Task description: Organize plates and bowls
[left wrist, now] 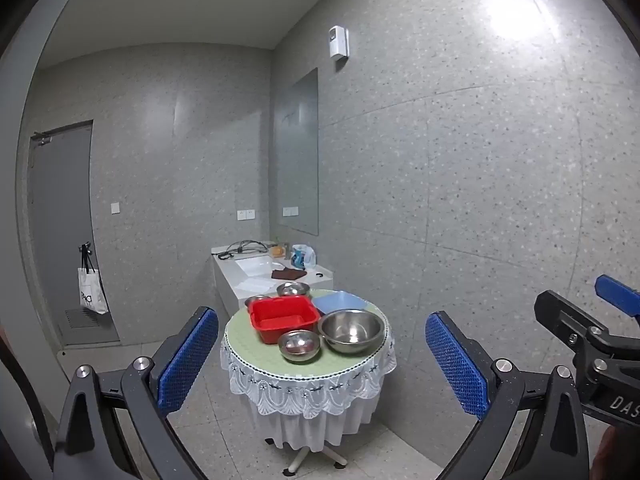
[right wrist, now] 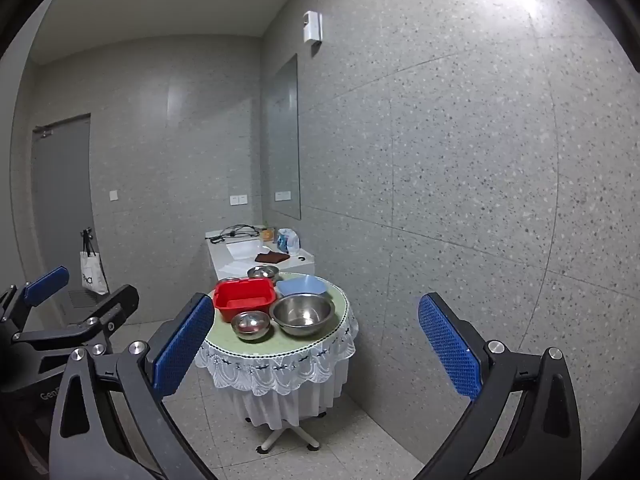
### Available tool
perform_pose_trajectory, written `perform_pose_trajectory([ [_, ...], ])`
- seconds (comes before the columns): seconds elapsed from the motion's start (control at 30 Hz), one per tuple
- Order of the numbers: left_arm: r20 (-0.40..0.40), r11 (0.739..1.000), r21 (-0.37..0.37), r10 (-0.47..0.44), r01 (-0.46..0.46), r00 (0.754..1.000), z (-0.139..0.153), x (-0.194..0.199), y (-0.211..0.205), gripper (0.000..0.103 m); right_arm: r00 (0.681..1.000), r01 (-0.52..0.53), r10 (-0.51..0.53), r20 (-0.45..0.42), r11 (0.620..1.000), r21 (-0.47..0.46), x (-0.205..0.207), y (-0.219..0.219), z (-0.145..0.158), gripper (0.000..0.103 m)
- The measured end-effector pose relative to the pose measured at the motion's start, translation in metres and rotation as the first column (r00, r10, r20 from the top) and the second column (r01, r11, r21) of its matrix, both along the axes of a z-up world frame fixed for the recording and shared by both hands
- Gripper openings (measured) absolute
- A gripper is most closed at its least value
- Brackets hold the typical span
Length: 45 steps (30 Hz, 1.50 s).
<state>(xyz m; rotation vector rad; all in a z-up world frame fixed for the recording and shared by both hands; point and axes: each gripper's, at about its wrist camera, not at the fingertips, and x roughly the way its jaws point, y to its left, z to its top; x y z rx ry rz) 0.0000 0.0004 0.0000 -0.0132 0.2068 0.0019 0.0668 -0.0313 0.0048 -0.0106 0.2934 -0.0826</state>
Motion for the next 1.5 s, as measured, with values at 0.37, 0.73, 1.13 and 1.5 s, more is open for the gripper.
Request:
perform_pose_trajectory([
  [0.37, -0.001, 1.0, 0.002, -0.013, 0.013, 1.0, 0.003, -0.007, -0.002, 0.102, 1.0, 0.001, -0.001, -0.022, 1.0, -0.017, -0.009, -0.015, -0.01, 0.103],
  [0.73, -0.009, 1.0, 0.009, -0.016, 0.016, 1.0, 0.005, -0.011, -0.007, 0.102, 1.0, 0.013, -0.014, -0.026, 1.0, -0.021, -0.007, -0.012, -0.002, 0.103],
  [1.13, 0.0, 1.0, 0.011, -0.009, 0.009, 1.0, 0.005, -0.02, -0.009, 0.102, 1.0, 0.006, -0.006, -0.017, 1.0, -0.019, -0.01, -0.013, 0.001, 0.103],
  [1.5, 0.0, 1.0, 0.016, -0.006, 0.006, 1.0, 0.005, -0.021, -0.014, 0.102, 1.0, 0.002, -0.002, -0.011, 1.0, -0.014, -0.012, -0.015, 0.0, 0.103],
])
